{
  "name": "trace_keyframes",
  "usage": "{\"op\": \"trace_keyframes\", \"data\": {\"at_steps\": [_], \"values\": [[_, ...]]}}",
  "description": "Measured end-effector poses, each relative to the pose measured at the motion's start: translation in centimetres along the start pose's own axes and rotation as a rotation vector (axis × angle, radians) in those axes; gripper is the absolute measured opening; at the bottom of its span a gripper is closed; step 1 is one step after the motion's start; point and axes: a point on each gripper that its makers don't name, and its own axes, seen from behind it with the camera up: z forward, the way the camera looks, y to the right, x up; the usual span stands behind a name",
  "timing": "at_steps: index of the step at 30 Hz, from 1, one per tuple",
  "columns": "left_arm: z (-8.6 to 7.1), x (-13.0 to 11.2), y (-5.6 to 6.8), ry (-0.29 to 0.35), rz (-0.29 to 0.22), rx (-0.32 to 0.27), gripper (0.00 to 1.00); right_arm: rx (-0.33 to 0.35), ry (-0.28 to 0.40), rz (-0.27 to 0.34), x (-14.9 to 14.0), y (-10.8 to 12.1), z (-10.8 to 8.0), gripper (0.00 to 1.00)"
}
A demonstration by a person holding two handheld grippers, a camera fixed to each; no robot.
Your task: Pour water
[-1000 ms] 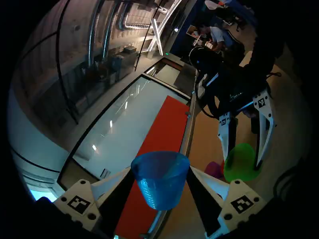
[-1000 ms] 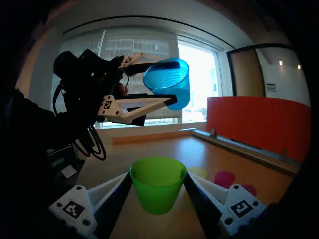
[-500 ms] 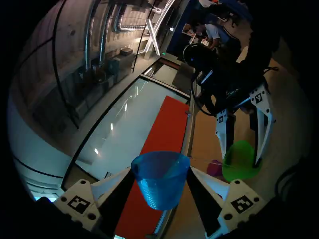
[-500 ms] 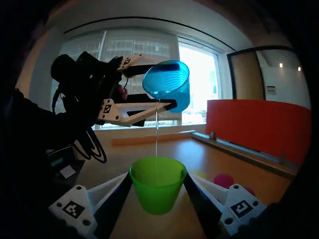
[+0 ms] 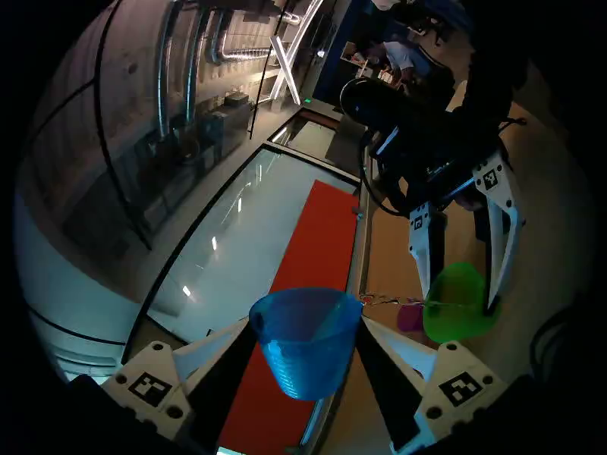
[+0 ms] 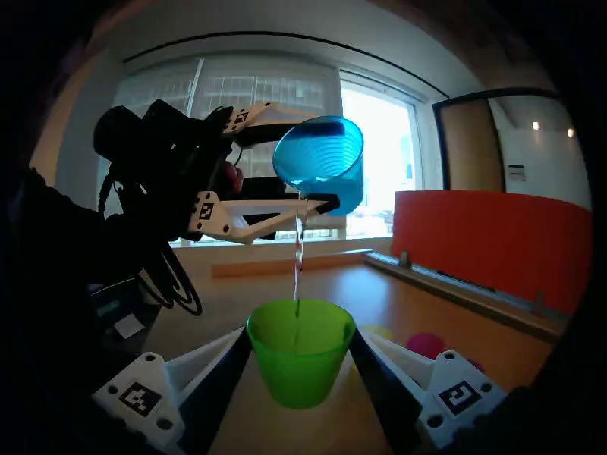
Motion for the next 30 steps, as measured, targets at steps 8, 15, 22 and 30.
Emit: {"op": "trace_keyframes", "data": {"at_steps": [8,15,22,30], "values": [[-0.12,0.12,-0.22,-0.001,0.016,-0.001,0.86,-0.001,0.002,-0.002,0.1,0.02,0.01,0.91],[-0.11,0.17,0.03,0.0,0.023,-0.002,0.86,-0.001,0.006,-0.002,0.24,0.05,-0.01,0.91],[0.0,0.19,0.36,0.001,0.037,-0.005,0.86,-0.003,0.007,-0.003,0.32,0.1,0.04,0.91],[0.1,0.06,0.33,-0.003,0.053,-0.001,0.86,-0.006,0.008,-0.004,0.3,0.15,-0.05,0.91]]}}
